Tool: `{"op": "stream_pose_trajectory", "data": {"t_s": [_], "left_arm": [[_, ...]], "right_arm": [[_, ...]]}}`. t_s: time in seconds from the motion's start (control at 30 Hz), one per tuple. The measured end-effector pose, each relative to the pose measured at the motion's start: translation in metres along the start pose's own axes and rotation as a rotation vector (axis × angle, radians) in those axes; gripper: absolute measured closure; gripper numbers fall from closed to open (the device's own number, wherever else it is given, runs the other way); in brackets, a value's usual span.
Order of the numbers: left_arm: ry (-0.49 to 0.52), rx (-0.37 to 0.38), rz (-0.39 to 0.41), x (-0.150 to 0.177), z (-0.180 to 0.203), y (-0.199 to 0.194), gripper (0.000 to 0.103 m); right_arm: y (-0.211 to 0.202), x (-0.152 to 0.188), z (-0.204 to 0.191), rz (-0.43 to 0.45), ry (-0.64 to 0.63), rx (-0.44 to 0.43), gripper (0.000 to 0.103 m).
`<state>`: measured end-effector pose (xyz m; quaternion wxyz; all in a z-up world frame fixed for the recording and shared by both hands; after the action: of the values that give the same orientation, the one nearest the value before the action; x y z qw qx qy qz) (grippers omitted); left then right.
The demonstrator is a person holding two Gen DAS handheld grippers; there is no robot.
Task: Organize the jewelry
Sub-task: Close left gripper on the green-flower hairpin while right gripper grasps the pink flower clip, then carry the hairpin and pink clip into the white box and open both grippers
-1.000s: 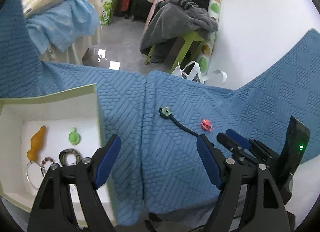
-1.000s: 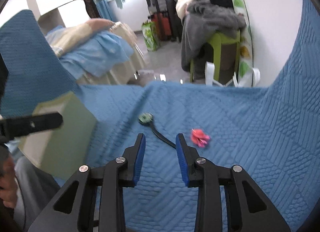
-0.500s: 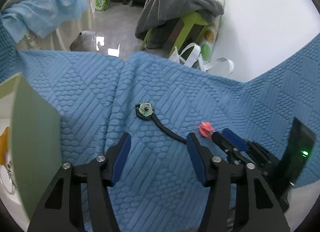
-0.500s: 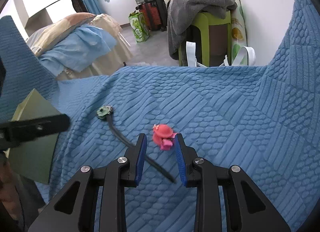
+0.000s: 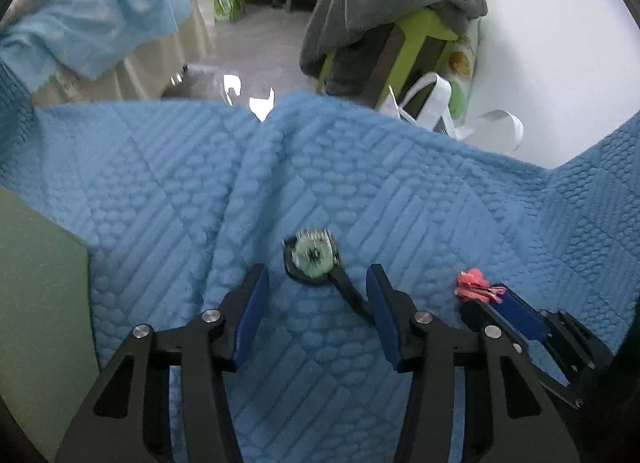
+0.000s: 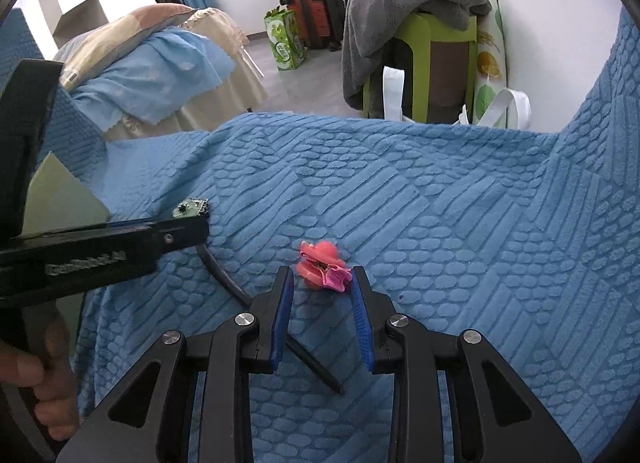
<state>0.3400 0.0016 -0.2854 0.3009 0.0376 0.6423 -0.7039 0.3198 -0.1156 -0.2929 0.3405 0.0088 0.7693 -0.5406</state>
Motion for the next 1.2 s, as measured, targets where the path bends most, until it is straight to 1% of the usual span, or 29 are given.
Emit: {"op": "stream_pose_trajectory", "data": {"t_s": [0.3, 0.37, 0.4, 0.47, 0.53, 0.6, 0.63, 0.67, 0.8, 0.87, 1.0, 1.1, 1.2], "left_arm": [[0.031, -0.063, 0.042, -0.009, 0.004, 0.009, 0.052], [0.042, -0.076, 0.049, -0.010, 0.004, 0.010, 0.052], [0.046, -0.083, 0.051, -0.010, 0.005, 0.011, 0.053], [0.061, -0.111, 0.060, -0.011, 0.004, 0.011, 0.065], [0.062, -0.109, 0.065, -0.012, 0.005, 0.011, 0.072], [0.064, -0.100, 0.064, -0.013, 0.004, 0.012, 0.072], [0.065, -0.096, 0.064, -0.012, 0.003, 0.011, 0.074], [0.064, -0.089, 0.062, -0.012, 0.003, 0.011, 0.074], [0.047, -0.053, 0.045, -0.011, 0.001, 0.008, 0.074], [0.039, -0.028, 0.035, -0.009, 0.002, 0.006, 0.074], [0.045, 0.006, 0.039, -0.007, 0.007, -0.006, 0.074], [0.053, 0.036, 0.047, -0.007, 0.012, -0.019, 0.074], [0.062, 0.060, 0.064, -0.009, 0.015, -0.037, 0.074]], "right_arm": [[0.006, -0.004, 0.001, 0.010, -0.036, 0.056, 0.076], [0.009, -0.005, 0.000, 0.010, -0.084, 0.117, 0.076], [0.010, -0.005, 0.000, 0.010, -0.095, 0.130, 0.076], [0.013, -0.006, 0.001, 0.005, -0.076, 0.115, 0.076], [0.016, -0.006, 0.005, 0.003, -0.049, 0.100, 0.076], [0.017, -0.008, 0.006, 0.011, -0.056, 0.112, 0.077], [0.017, -0.009, 0.006, 0.013, -0.053, 0.110, 0.077], [0.018, -0.010, 0.008, 0.018, -0.042, 0.107, 0.079], [0.014, -0.012, 0.011, 0.014, 0.006, 0.082, 0.080], [0.010, -0.013, 0.013, 0.017, 0.017, 0.085, 0.080], [-0.004, -0.017, 0.013, 0.034, 0.043, 0.084, 0.080], [-0.019, -0.022, 0.009, 0.060, 0.043, 0.090, 0.080], [-0.031, -0.024, 0.005, 0.065, 0.048, 0.085, 0.080]]}}
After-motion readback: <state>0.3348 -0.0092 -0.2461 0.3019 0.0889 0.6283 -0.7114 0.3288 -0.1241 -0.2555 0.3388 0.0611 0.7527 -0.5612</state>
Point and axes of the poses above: each gripper's, at about its wrist camera, not at the fingertips, and y roughly the way its jaws point, z to its right, x to its underside, the point moved 6 cm from there along y, roughly the way its jaws point, and after that the axes turned 1 degree about z, right-handed, at the moved point
